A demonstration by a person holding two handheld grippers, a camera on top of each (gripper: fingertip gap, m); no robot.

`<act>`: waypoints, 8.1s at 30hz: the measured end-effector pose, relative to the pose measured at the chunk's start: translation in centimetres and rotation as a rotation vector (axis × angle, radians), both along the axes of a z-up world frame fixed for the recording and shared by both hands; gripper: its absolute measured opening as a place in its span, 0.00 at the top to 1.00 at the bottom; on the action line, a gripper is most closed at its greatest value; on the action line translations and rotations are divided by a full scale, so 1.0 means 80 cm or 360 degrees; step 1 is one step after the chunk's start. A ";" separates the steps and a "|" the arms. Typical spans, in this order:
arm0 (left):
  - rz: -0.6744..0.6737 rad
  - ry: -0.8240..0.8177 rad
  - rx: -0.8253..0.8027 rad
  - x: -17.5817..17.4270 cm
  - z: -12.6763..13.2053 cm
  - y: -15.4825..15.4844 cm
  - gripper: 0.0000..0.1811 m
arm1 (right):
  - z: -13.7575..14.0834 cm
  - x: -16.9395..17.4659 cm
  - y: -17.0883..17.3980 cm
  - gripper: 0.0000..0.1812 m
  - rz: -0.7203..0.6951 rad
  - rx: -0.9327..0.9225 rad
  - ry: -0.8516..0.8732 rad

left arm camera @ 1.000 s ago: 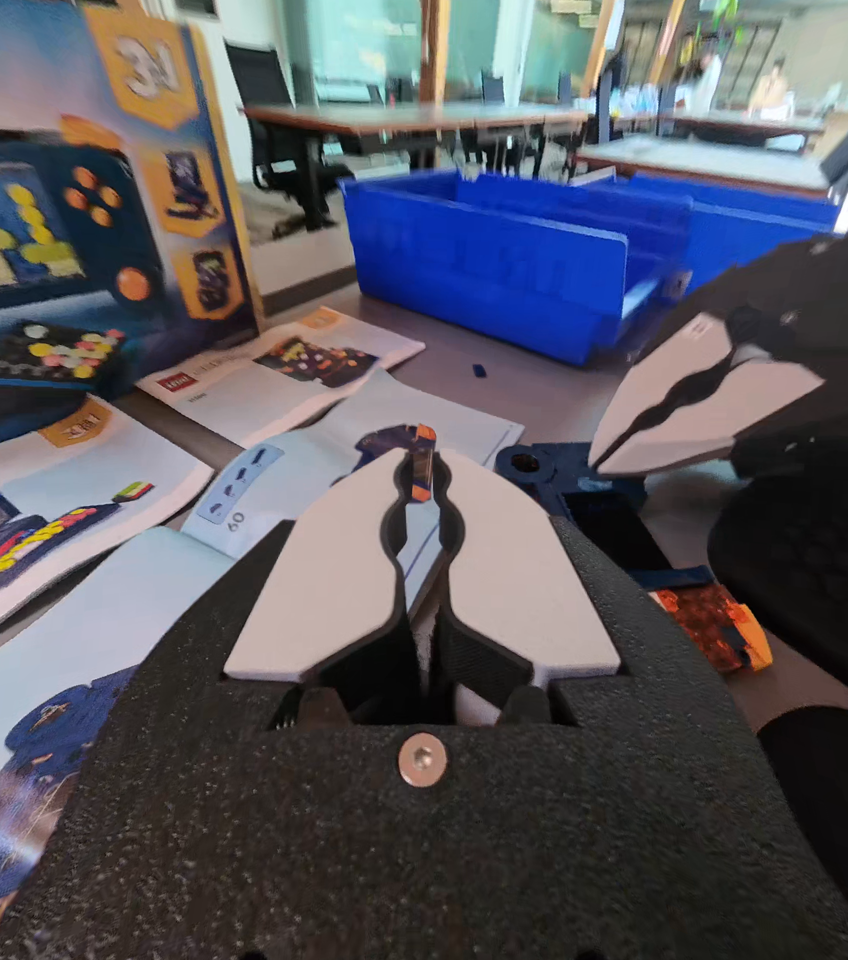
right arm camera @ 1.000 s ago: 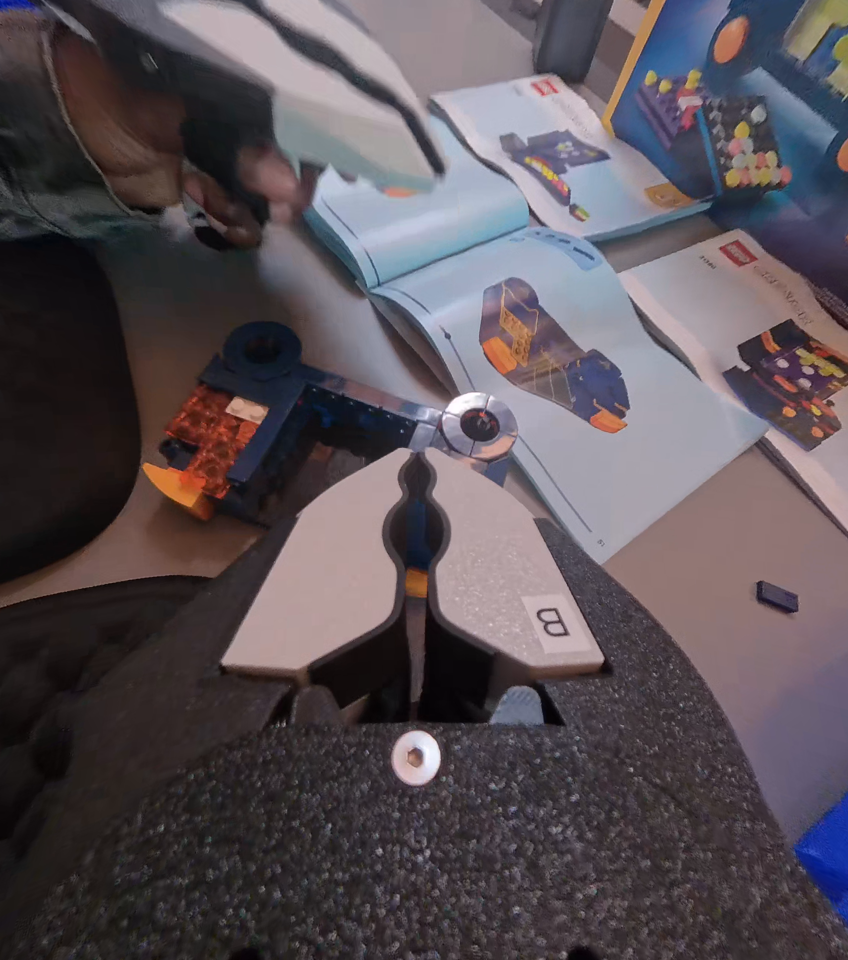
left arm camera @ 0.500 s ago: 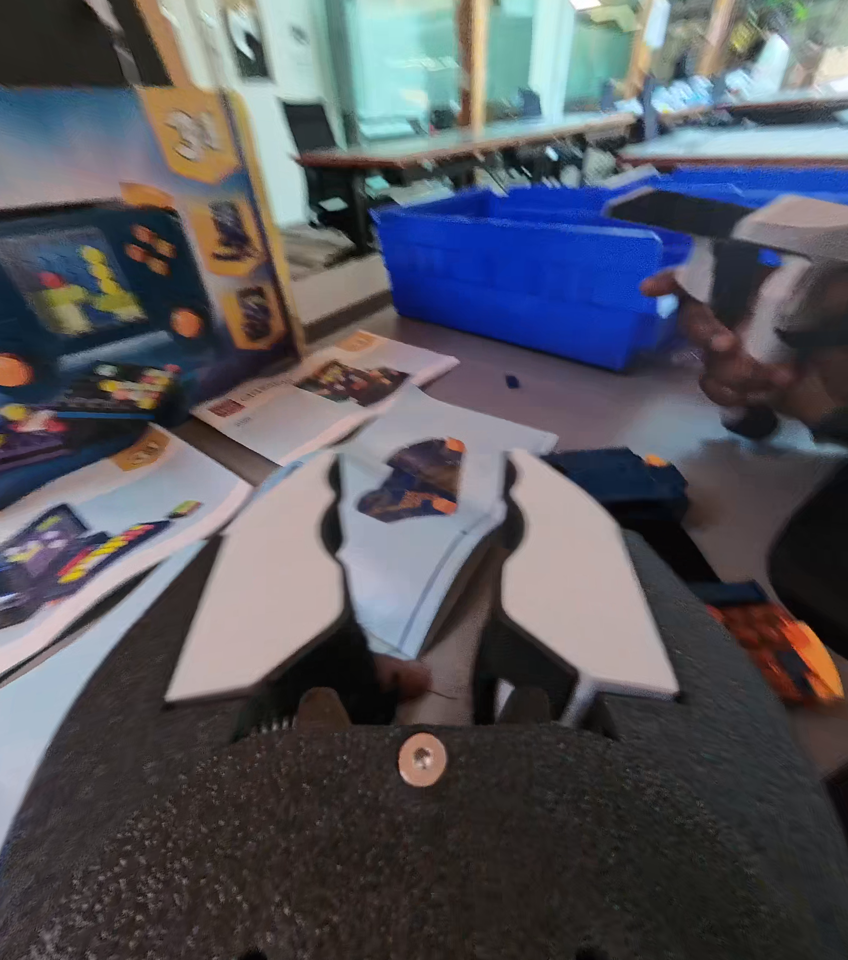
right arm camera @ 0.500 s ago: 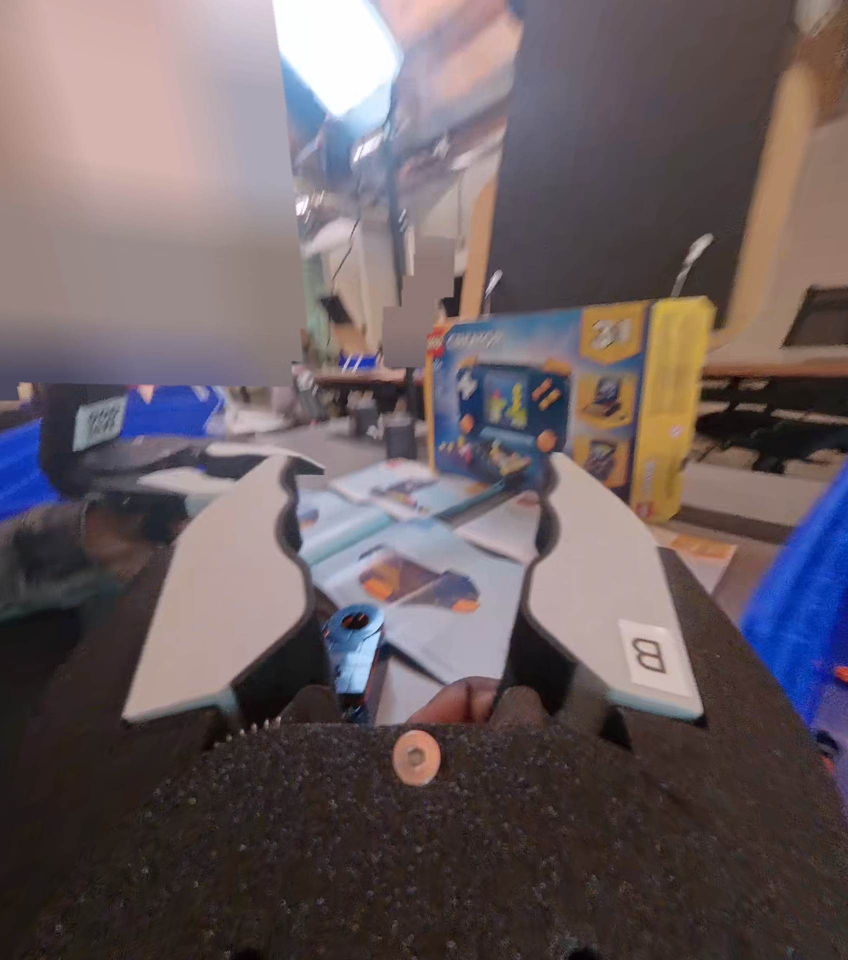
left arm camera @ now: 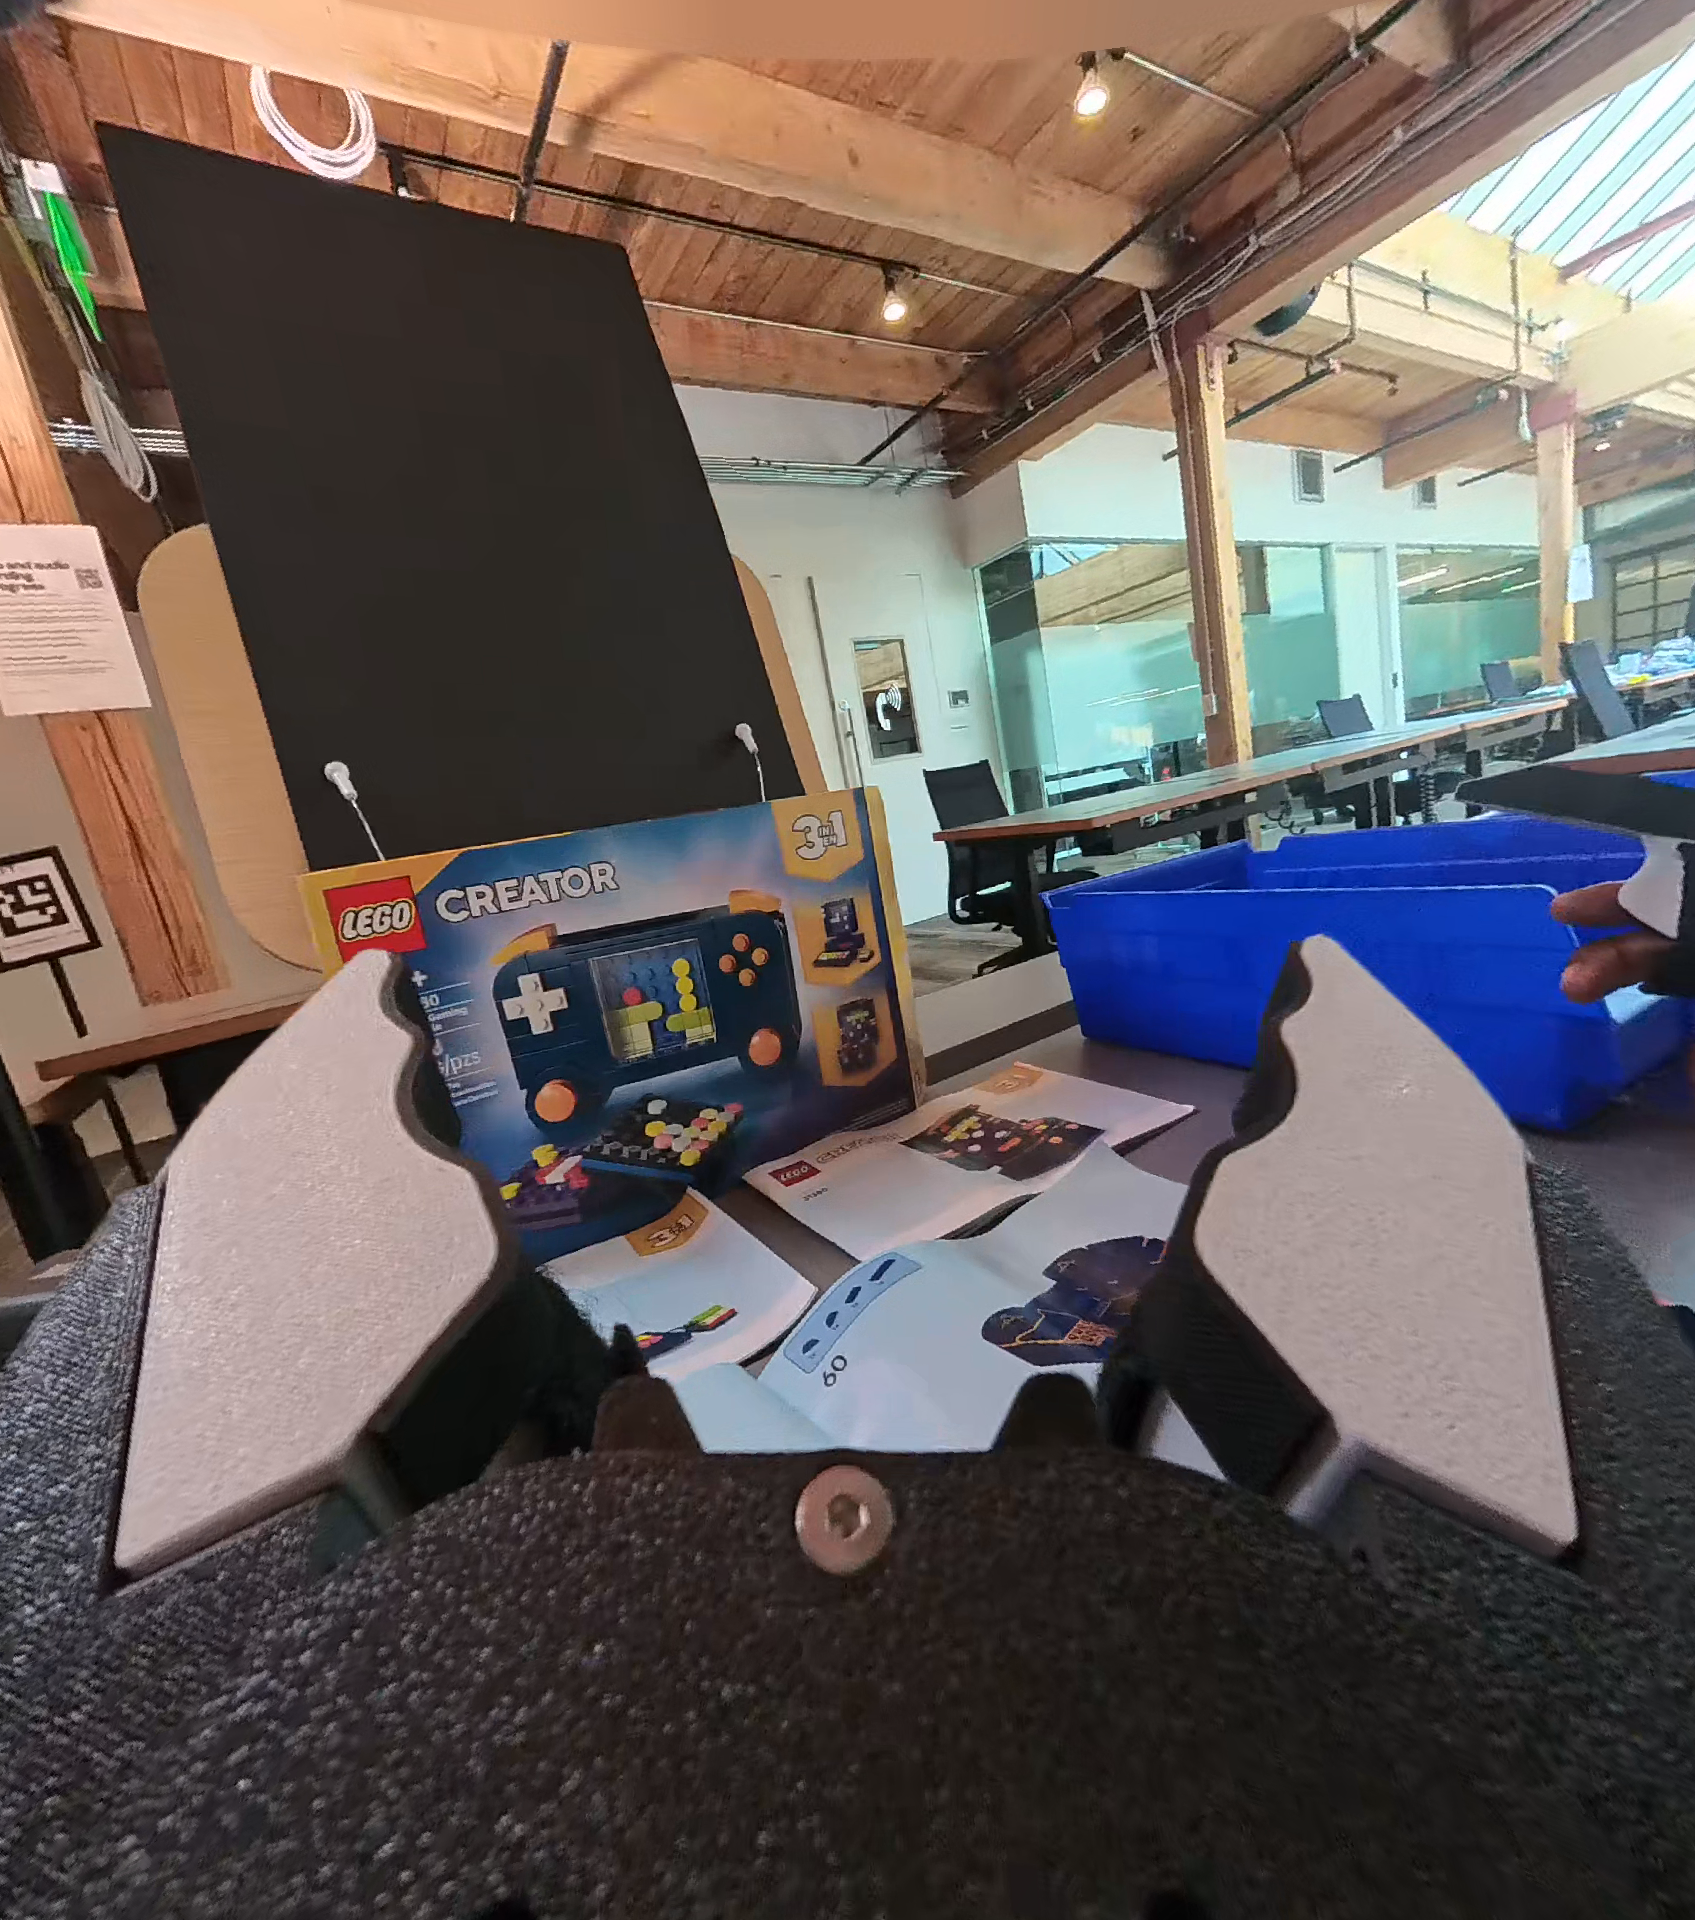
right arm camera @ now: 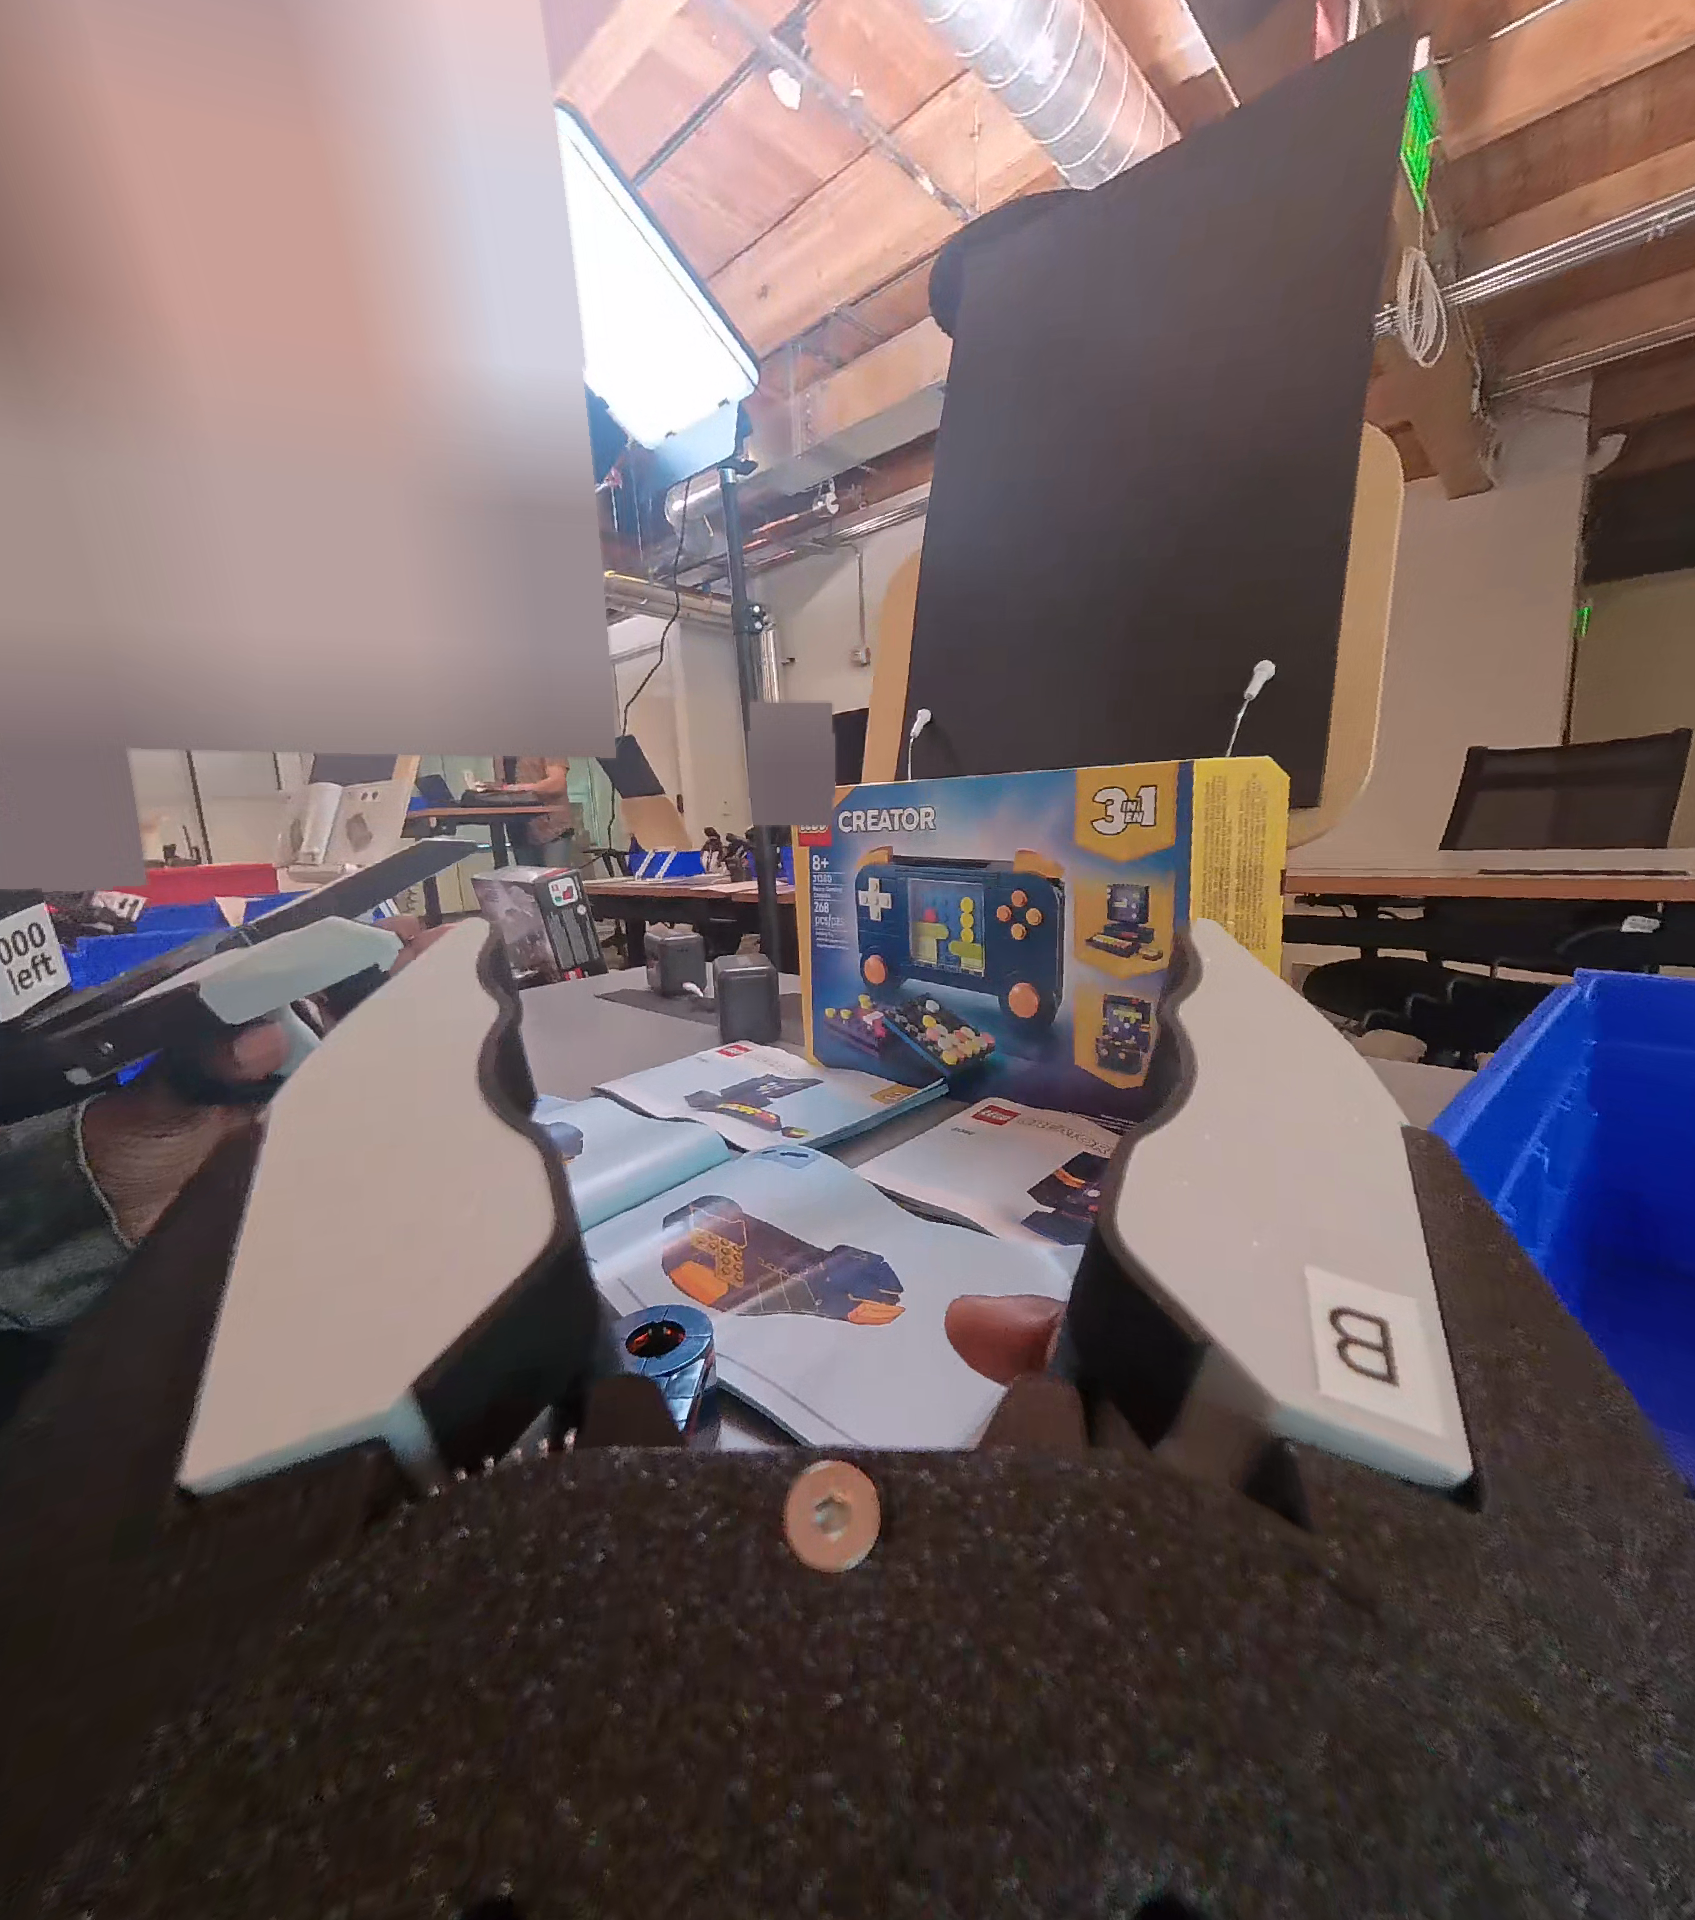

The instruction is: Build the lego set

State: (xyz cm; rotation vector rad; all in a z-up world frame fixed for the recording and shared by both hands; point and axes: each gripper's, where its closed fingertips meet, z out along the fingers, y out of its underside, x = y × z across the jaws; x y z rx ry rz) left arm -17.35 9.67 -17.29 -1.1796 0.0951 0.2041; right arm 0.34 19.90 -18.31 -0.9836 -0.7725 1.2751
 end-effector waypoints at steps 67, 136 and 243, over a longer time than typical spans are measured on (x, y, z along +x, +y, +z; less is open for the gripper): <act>-0.0964 -0.0197 -0.1626 0.065 -0.170 0.046 0.97 | -0.124 -0.092 -0.001 0.85 0.0256 -0.0762 -0.1217; 0.0180 0.0292 -0.0625 0.028 -0.036 -0.062 0.92 | -0.009 -0.283 -0.203 1.00 0.1344 0.0070 -0.1068; -0.0102 -0.0034 -0.1789 0.002 -0.201 0.022 0.94 | -0.190 -0.244 -0.078 1.00 0.1235 0.0806 -0.1669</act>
